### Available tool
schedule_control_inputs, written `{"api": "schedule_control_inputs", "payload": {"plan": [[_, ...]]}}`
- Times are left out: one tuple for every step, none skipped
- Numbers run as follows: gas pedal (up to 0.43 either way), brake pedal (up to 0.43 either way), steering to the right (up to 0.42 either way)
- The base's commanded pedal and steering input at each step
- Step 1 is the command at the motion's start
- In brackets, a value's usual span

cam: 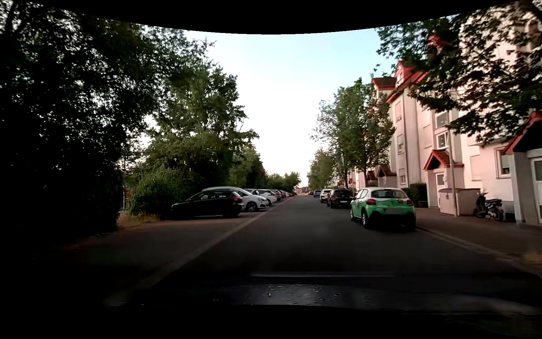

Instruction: Follow the waypoints while adhering to traffic rules and regulations

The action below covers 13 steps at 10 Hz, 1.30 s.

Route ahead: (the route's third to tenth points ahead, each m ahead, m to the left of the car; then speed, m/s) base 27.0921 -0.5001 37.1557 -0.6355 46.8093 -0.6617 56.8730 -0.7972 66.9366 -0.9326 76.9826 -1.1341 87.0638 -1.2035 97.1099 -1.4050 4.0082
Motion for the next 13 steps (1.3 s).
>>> {"api": "schedule_control_inputs", "payload": {"plan": [[0.157,0.0,0.085],[0.157,0.0,0.07],[0.157,0.0,0.061],[0.157,0.0,0.052],[0.157,0.0,0.042],[0.157,0.0,0.028],[0.157,0.0,0.012],[0.157,0.0,0.004],[0.157,0.0,0.0],[0.157,0.0,-0.001],[0.157,0.0,-0.001],[0.157,0.0,-0.004],[0.157,0.0,-0.004]]}}
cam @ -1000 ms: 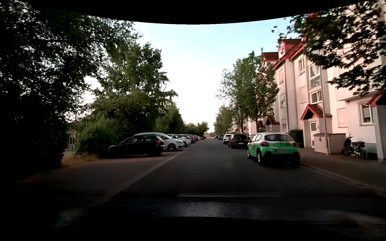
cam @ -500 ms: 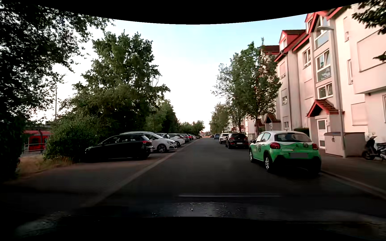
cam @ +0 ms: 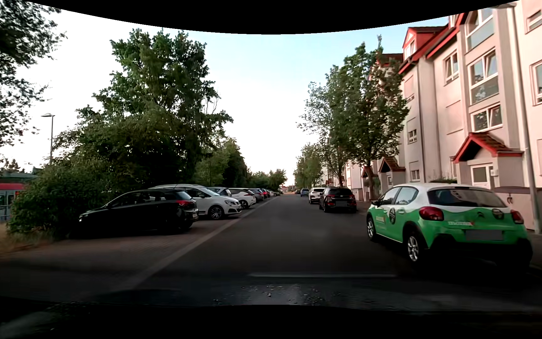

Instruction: Follow the waypoints while adhering to traffic rules and regulations

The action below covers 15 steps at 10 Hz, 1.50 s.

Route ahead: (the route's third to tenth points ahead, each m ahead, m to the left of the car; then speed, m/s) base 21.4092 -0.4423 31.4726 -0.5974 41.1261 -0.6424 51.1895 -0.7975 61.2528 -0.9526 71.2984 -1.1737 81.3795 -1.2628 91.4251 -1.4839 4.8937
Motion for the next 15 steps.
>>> {"api": "schedule_control_inputs", "payload": {"plan": [[0.157,0.0,-0.004],[0.157,0.0,-0.005],[0.157,0.0,-0.005],[0.177,0.0,-0.006],[0.189,0.0,-0.006],[0.22,0.0,-0.007],[0.228,0.0,-0.007],[0.24,0.0,-0.007],[0.248,0.0,-0.007],[0.26,0.0,-0.007],[0.26,0.0,-0.005],[0.268,0.0,-0.004],[0.28,0.0,-0.004],[0.28,0.0,-0.004],[0.287,0.0,-0.004]]}}
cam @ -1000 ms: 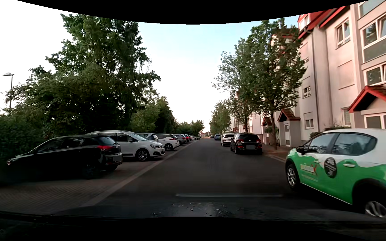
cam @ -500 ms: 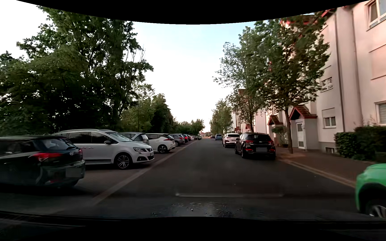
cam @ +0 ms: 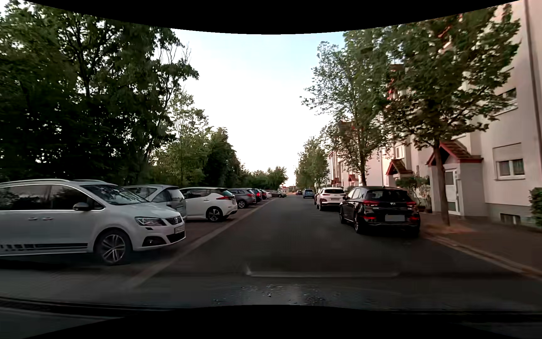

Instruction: Follow the waypoints while adhering to traffic rules and regulations

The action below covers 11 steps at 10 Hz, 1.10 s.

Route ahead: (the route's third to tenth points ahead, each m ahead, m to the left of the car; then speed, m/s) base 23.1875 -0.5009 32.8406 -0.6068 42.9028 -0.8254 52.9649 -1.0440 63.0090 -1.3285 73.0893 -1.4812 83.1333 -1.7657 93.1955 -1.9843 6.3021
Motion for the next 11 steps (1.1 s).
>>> {"api": "schedule_control_inputs", "payload": {"plan": [[0.287,0.0,-0.003],[0.287,0.0,0.0],[0.28,0.0,0.001],[0.28,0.0,0.001],[0.28,0.0,0.001],[0.28,0.0,0.001],[0.268,0.0,0.001],[0.26,0.0,0.001],[0.24,0.0,0.001],[0.209,0.0,0.001],[0.15,0.0,0.001]]}}
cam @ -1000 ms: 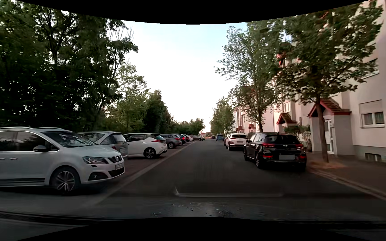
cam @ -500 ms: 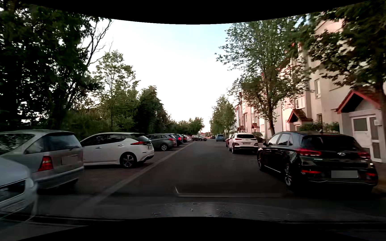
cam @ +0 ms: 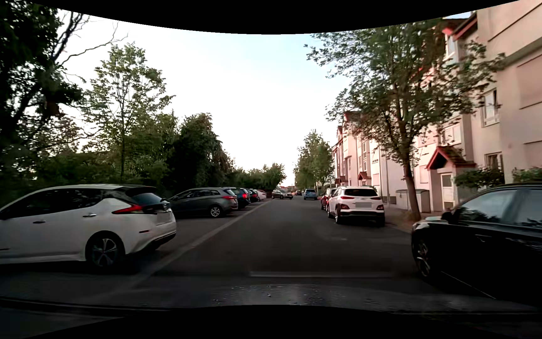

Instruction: Follow the waypoints while adhering to traffic rules and regulations

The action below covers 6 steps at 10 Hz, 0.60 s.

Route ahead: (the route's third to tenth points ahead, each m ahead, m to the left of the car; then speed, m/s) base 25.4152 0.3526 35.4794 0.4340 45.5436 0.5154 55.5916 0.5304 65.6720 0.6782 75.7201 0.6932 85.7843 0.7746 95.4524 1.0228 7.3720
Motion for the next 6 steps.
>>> {"api": "schedule_control_inputs", "payload": {"plan": [[0.118,0.0,0.001],[0.087,0.0,0.001],[0.008,0.0,0.001],[0.0,0.0,0.002],[0.0,0.0,0.004],[0.0,0.0,0.007]]}}
